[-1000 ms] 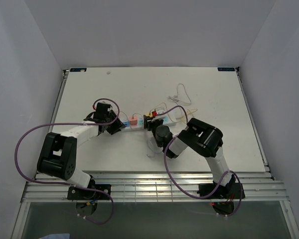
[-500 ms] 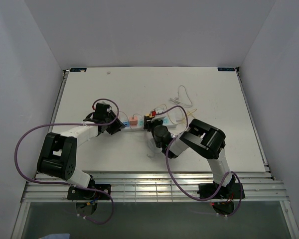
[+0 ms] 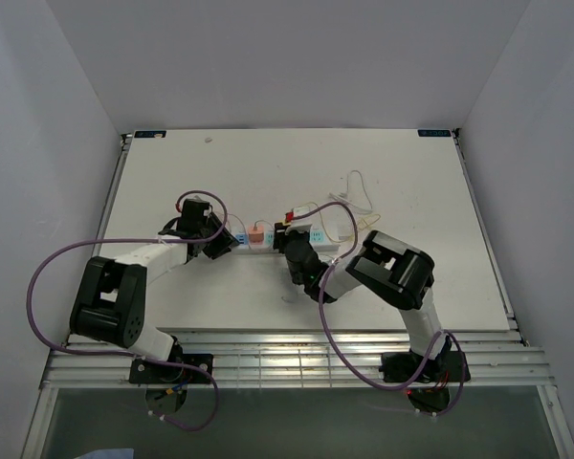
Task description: Insert the plug
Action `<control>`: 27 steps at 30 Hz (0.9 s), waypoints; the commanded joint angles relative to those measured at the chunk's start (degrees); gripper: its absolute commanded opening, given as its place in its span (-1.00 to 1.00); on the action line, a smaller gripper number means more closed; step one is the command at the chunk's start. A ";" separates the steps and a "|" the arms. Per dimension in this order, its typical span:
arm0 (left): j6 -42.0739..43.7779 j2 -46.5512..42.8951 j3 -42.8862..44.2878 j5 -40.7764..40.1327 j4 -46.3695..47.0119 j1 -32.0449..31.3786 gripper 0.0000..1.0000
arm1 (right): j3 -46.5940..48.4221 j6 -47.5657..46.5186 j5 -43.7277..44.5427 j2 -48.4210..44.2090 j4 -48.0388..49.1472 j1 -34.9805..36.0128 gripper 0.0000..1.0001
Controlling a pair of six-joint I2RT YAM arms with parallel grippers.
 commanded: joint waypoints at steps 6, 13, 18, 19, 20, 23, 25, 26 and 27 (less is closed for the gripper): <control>-1.41 -2.08 -2.34 4.66 2.44 -0.55 -0.12 | 3.57 -3.05 -0.81 7.94 -21.91 6.60 -0.84; -2.12 -2.79 -4.01 5.63 3.59 -0.64 -0.17 | 4.54 4.86 -5.20 9.26 -29.13 6.43 -0.84; -2.29 -3.05 -4.10 5.72 3.59 -0.55 -0.17 | 0.07 12.06 -11.87 7.42 -24.39 3.62 -0.84; -2.29 -3.05 -4.10 5.72 3.67 -0.55 -0.17 | -0.90 13.03 -12.58 6.72 -23.68 2.57 -0.84; -2.21 -3.14 -4.01 5.72 3.59 -0.55 -0.17 | -2.48 13.91 -13.02 6.37 -22.98 2.21 -0.85; -2.29 -3.05 -3.83 5.80 3.50 -0.55 -0.17 | -3.80 14.18 -13.46 6.01 -22.27 1.68 -0.84; -2.38 -3.05 -3.75 5.89 3.59 -0.55 -0.17 | -4.07 13.83 -14.16 6.45 -21.74 1.68 -0.84; -2.38 -3.05 -3.66 5.98 3.59 -0.55 -0.17 | -4.25 13.92 -14.60 6.71 -21.65 1.68 -0.84; -2.38 -3.05 -3.57 5.98 3.59 -0.55 -0.17 | -4.25 13.75 -14.52 6.89 -21.22 1.68 -0.84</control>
